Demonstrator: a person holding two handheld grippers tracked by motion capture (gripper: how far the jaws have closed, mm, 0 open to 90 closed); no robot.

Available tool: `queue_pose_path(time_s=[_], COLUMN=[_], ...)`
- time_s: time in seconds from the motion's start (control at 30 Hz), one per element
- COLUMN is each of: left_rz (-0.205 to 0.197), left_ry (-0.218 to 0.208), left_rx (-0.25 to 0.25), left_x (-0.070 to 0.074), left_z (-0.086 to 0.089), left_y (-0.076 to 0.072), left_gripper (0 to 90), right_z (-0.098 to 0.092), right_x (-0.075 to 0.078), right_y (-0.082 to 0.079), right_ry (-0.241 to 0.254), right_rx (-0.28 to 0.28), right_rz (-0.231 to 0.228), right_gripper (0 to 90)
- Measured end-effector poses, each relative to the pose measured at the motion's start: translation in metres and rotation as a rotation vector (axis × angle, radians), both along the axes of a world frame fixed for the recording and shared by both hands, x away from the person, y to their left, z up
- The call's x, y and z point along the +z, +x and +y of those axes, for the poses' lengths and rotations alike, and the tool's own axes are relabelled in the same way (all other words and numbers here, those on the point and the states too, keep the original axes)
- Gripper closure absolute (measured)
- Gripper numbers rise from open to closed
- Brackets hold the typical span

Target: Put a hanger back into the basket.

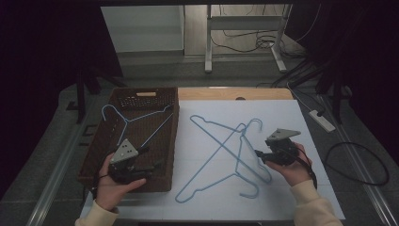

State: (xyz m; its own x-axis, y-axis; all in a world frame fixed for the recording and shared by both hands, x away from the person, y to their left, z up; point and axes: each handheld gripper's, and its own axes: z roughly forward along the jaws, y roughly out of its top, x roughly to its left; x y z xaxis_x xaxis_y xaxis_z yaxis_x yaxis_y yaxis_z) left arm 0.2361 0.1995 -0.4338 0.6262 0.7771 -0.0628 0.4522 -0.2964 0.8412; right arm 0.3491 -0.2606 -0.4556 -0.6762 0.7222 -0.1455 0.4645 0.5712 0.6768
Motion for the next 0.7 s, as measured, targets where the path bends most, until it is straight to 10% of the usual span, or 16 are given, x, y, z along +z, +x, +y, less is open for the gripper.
queue_pose_path(time_s=[0.3, 0.7], left_rz=[-0.010, 0.000], left_ry=[0.001, 0.010], left_rx=[-0.001, -0.006], left_x=[0.002, -0.001], left_z=[0.001, 0.000], left_y=[-0.004, -0.003], left_gripper=[29.3, 29.2], right_z=[0.003, -0.005], right_x=[-0.007, -0.037], right_y=[0.013, 0.008], right_ry=[-0.105, -0.132], right_rx=[-0.003, 0.006], right_rz=[0.163, 0.306], right_gripper=[89.8, 89.9])
